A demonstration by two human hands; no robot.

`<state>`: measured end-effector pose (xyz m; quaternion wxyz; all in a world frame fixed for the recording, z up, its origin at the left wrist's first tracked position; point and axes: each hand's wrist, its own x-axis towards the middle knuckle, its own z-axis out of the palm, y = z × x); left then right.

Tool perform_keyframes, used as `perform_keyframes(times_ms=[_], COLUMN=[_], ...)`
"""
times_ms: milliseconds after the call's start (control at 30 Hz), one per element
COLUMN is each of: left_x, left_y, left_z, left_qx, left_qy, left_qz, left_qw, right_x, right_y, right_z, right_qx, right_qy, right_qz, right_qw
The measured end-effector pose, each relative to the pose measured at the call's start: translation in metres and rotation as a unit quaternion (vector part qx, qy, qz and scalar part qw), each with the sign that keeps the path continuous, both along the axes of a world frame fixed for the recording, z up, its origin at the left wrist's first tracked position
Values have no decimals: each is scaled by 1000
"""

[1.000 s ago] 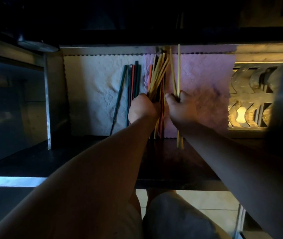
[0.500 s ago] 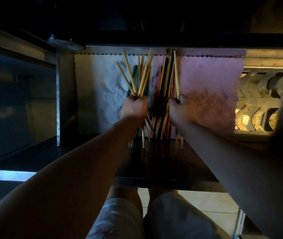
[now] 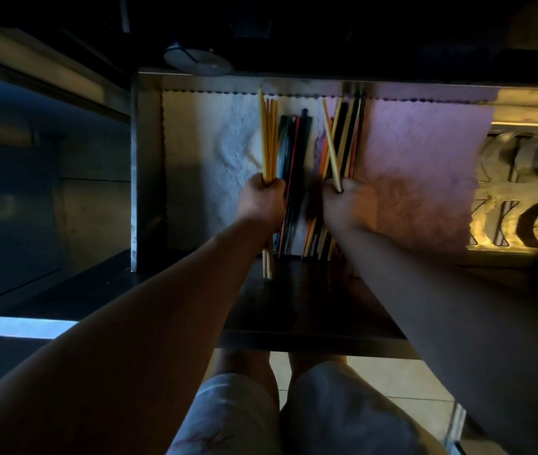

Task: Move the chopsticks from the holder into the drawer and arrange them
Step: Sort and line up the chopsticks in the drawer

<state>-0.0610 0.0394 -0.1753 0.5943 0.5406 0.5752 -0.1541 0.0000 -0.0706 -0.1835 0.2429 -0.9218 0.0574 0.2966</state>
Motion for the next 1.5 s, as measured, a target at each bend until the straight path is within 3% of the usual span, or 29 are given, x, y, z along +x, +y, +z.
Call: perform_keyframes(times_ms=[200,500,733,867,967,1167,1367,1500], left_x=[-8,-11,-6,1,9,25,40,48], left_y=[5,7,1,-12,-25,-54,-72,-82], left_z=[-6,-7,-3,0,4,0,-4,-2], left_qx=[-11,-8,28,59,56,79,177,223], left_qy=[-3,-13,-6,-19,-27,-2,59,93], left_qz=[13,0,-35,-81,-118,-151,-267,-290], left_qw=[1000,1000,999,995,991,985,946,926], right_x=[-3,7,9,11,10,20,26,29], right_y=[12,30,14,-1,-8,-29,-46,-54], right_z=[-1,3,13,30,20,18,14,16], right_qx=[-33,-79,-6,-3,58,93,128,148], right_qy=[15,51,20,29,-3,5,4,6], right_qz=[22,-33,-82,-60,-121,-188,-193,-165], right_qw=[999,995,996,998,991,978,973,975])
